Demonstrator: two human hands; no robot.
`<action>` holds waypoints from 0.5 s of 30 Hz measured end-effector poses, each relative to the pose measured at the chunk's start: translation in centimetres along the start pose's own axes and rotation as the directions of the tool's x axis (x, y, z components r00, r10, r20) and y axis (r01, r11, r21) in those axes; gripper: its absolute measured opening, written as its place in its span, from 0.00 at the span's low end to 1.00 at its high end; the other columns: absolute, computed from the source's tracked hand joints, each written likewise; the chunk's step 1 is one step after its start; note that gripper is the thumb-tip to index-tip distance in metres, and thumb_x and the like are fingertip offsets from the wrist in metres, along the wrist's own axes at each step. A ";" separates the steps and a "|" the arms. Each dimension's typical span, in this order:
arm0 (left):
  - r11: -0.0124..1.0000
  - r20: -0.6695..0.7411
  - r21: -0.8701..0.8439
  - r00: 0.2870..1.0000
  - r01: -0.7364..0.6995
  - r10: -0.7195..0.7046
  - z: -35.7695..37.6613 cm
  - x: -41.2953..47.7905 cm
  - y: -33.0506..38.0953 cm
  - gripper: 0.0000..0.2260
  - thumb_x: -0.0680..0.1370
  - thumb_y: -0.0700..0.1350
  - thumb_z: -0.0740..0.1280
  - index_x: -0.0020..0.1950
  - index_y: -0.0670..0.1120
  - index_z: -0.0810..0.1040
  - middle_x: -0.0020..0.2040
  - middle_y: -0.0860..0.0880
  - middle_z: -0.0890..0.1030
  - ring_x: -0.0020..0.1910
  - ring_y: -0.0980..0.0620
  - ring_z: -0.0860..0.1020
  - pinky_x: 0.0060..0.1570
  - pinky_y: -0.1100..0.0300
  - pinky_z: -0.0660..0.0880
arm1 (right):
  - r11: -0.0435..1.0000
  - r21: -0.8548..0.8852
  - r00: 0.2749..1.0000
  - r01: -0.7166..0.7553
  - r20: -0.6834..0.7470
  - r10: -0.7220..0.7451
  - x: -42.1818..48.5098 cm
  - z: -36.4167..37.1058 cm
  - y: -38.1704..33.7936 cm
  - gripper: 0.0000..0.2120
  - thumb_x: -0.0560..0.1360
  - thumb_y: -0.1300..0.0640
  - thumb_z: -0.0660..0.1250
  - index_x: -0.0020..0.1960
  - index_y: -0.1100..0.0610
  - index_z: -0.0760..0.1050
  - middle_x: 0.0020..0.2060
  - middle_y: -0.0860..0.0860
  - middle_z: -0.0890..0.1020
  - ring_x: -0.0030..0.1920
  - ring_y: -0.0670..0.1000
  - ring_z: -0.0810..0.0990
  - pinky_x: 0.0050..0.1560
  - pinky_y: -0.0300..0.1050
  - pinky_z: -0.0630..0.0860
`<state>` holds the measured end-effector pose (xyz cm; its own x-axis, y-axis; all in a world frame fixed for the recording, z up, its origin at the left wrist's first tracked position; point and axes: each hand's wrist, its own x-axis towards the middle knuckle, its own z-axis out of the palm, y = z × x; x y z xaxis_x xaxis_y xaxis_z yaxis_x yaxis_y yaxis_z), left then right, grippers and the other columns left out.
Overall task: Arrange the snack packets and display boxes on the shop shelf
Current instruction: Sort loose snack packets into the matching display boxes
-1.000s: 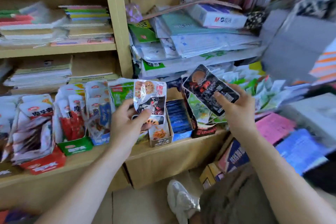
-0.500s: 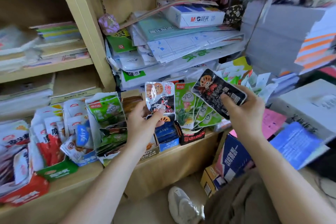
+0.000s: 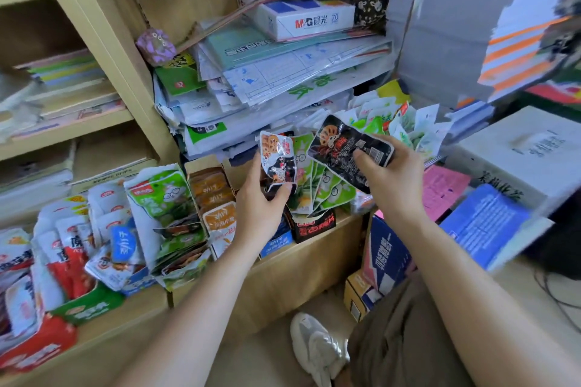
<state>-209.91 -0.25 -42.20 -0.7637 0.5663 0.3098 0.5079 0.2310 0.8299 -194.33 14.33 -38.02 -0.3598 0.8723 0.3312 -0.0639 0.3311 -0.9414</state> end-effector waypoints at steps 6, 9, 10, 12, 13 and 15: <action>0.993 -0.182 0.077 0.978 -0.090 0.103 0.1 -0.8 -1.2 0.27 0.80 0.46 0.70 0.77 0.51 0.68 0.64 0.50 0.80 0.54 0.52 0.82 0.52 0.56 0.80 | 1.000 -0.014 1.000 0.011 0.023 -0.011 0.2 0.2 0.4 0.09 0.75 0.59 0.73 0.53 0.49 0.80 0.42 0.48 0.86 0.43 0.47 0.85 0.44 0.46 0.82; 0.979 -0.303 0.149 0.936 -0.138 0.178 0.5 -0.5 -0.7 0.20 0.78 0.44 0.73 0.69 0.48 0.76 0.50 0.52 0.82 0.39 0.56 0.80 0.38 0.62 0.78 | 0.999 -0.031 0.998 0.033 0.046 -0.031 0.2 0.2 0.7 0.05 0.76 0.56 0.72 0.49 0.47 0.80 0.36 0.53 0.85 0.37 0.56 0.83 0.39 0.55 0.81; 0.969 -0.321 0.185 0.922 -0.162 0.215 0.6 -0.4 -0.5 0.18 0.77 0.44 0.74 0.66 0.47 0.78 0.48 0.52 0.83 0.37 0.57 0.79 0.36 0.66 0.77 | 0.999 -0.030 0.998 0.039 0.050 -0.037 0.3 0.3 1.0 0.03 0.77 0.55 0.71 0.47 0.48 0.81 0.35 0.57 0.84 0.36 0.61 0.81 0.37 0.59 0.80; 0.943 -0.337 0.270 0.898 -0.195 0.283 1.0 0.1 -0.3 0.15 0.77 0.45 0.75 0.62 0.46 0.79 0.48 0.51 0.83 0.36 0.55 0.79 0.34 0.68 0.74 | 0.998 -0.029 0.997 0.053 0.059 -0.051 0.5 0.4 1.5 0.03 0.77 0.53 0.69 0.47 0.49 0.82 0.36 0.64 0.82 0.37 0.66 0.80 0.35 0.64 0.78; 0.931 -0.334 0.305 0.894 -0.199 0.300 1.2 0.4 -0.4 0.15 0.77 0.45 0.75 0.62 0.46 0.79 0.48 0.51 0.83 0.36 0.54 0.79 0.33 0.66 0.74 | 0.998 -0.037 0.997 0.051 0.064 -0.049 0.5 0.4 1.7 0.04 0.77 0.51 0.69 0.49 0.49 0.82 0.37 0.65 0.82 0.39 0.68 0.80 0.35 0.65 0.77; 0.905 -0.325 0.390 0.894 -0.171 0.309 1.4 0.9 -0.6 0.15 0.77 0.47 0.75 0.61 0.47 0.79 0.48 0.51 0.84 0.35 0.52 0.81 0.31 0.62 0.72 | 0.998 -0.043 0.996 0.037 0.078 -0.034 0.5 0.5 1.8 0.08 0.77 0.49 0.67 0.54 0.48 0.82 0.39 0.66 0.82 0.41 0.71 0.80 0.34 0.68 0.77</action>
<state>-210.40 1.24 -43.06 -0.6554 0.3204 0.6839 0.7453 0.4210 0.5170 -195.11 15.14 -39.59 -0.4287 0.8299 0.3569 -0.0375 0.3784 -0.9249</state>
